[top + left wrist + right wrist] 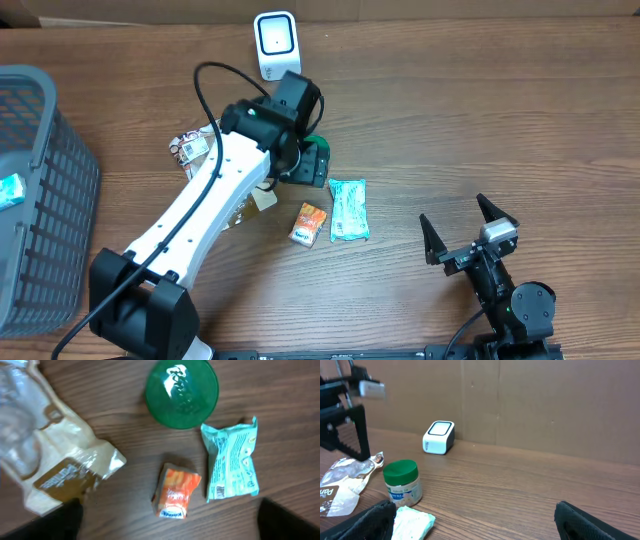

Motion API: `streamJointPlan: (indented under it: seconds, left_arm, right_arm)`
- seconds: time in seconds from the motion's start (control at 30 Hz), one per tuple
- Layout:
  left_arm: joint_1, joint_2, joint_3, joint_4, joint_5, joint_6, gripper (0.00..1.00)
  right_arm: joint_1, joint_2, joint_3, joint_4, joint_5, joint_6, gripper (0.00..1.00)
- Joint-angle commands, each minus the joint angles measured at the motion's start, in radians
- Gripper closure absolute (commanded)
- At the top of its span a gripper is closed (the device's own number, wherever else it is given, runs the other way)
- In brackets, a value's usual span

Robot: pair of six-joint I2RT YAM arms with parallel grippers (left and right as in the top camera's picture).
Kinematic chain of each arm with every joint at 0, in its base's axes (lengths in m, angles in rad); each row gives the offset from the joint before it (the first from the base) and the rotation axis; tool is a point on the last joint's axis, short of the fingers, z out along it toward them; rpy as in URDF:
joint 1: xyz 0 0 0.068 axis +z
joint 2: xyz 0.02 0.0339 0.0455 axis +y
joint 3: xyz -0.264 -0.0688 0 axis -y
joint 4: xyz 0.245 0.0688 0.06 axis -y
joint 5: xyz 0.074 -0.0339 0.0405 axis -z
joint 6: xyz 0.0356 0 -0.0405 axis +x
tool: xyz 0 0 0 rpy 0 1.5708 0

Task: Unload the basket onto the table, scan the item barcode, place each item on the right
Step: 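Drop the orange box left of the mint-green packet, open left gripper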

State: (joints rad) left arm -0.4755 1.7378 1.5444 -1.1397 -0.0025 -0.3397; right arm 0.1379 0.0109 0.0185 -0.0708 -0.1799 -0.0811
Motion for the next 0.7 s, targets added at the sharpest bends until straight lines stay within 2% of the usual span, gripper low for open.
streamJointPlan:
  seconds: [0.0, 0.2, 0.5, 0.67]
  left_arm:
    - [0.019, -0.001, 0.130, -0.072, -0.077, 0.003, 0.00]
    - [0.064, -0.001, 0.315, -0.183, -0.094, 0.003, 0.00]
    - [0.150, -0.001, 0.350, -0.192, -0.061, 0.004, 0.00]
    - [0.198, -0.001, 0.452, -0.240, -0.010, 0.035, 0.04]
  right_arm:
    - [-0.002, -0.008, -0.011, 0.004, -0.005, 0.006, 0.00]
    - [-0.002, -0.008, -0.011, 0.004, -0.005, 0.006, 0.00]
    - [-0.002, -0.008, -0.011, 0.004, -0.005, 0.006, 0.00]
    - [-0.002, -0.008, -0.011, 0.004, -0.005, 0.006, 0.00]
